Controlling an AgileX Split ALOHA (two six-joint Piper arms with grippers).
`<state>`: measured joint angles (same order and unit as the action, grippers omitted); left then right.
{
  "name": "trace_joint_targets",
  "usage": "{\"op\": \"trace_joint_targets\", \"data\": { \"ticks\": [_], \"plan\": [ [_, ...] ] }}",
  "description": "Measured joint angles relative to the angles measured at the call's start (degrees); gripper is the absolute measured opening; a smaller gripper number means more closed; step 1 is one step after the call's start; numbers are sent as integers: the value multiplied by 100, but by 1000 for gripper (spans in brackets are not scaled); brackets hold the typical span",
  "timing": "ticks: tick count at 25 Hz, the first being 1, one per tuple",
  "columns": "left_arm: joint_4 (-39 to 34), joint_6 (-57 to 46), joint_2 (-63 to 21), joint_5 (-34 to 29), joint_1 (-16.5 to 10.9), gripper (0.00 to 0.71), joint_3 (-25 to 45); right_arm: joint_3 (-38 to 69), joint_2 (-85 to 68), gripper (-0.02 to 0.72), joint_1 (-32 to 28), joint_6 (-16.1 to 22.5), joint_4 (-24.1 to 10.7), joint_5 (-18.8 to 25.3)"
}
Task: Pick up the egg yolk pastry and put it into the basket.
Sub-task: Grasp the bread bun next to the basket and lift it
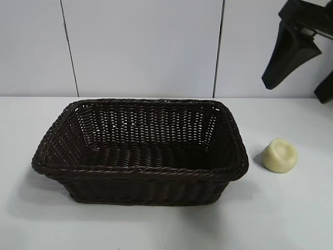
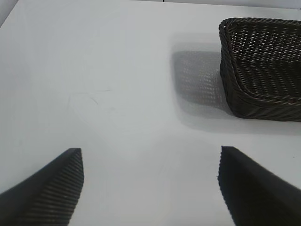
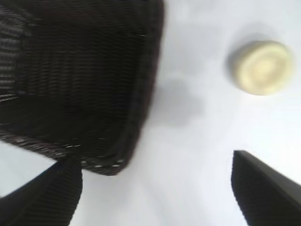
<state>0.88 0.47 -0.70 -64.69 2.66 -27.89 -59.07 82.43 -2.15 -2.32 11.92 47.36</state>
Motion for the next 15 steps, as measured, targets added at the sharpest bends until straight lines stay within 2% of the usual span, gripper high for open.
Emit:
{"op": "trace_joint_targets", "data": {
  "ticks": [6,15],
  "plan": [
    [0,0,0,0,0,571,0,0,691,623,-159,-521,581,-234],
    [0,0,0,0,0,571,0,-41,1676,624,-159,-609,1007,-1119]
  ]
}}
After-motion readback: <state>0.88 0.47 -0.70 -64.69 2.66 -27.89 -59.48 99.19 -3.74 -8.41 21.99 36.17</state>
